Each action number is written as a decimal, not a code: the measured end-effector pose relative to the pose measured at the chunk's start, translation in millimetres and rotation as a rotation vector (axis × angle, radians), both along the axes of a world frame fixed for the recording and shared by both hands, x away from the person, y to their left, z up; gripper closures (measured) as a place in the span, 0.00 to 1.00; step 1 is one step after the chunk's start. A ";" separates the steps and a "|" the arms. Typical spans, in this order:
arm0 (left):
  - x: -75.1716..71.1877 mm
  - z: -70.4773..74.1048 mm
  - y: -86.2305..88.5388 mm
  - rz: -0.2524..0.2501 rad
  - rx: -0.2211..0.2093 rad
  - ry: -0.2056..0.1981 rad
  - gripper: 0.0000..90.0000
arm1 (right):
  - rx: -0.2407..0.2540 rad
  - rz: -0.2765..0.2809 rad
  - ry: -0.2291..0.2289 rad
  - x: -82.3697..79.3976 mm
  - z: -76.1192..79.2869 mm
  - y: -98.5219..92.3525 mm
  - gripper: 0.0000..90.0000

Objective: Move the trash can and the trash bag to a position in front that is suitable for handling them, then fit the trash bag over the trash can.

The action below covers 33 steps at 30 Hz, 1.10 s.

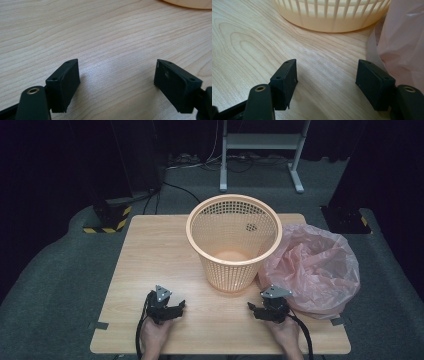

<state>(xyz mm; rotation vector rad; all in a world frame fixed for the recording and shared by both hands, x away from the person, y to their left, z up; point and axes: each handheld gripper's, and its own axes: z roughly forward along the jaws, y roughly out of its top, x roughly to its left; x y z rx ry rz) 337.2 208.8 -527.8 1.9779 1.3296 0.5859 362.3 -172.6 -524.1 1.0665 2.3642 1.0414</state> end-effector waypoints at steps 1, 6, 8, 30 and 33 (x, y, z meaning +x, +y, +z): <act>0.0 0.0 0.0 0.000 0.000 0.000 0.23 | 0.000 0.000 0.000 0.0 0.0 0.0 0.37; -0.1 0.0 -0.1 0.000 0.000 0.000 0.23 | 0.000 -0.005 0.001 -0.3 0.0 0.1 0.36; -0.1 0.0 0.0 0.000 0.000 0.000 0.23 | 0.000 -0.005 0.001 -0.3 0.0 0.0 0.36; -0.6 0.0 -0.4 0.001 0.001 0.000 0.23 | -0.003 -0.003 0.002 0.1 -0.1 0.0 0.34; -0.6 0.0 -0.3 0.001 0.002 0.000 0.23 | -0.002 0.000 0.003 0.2 -0.1 0.2 0.34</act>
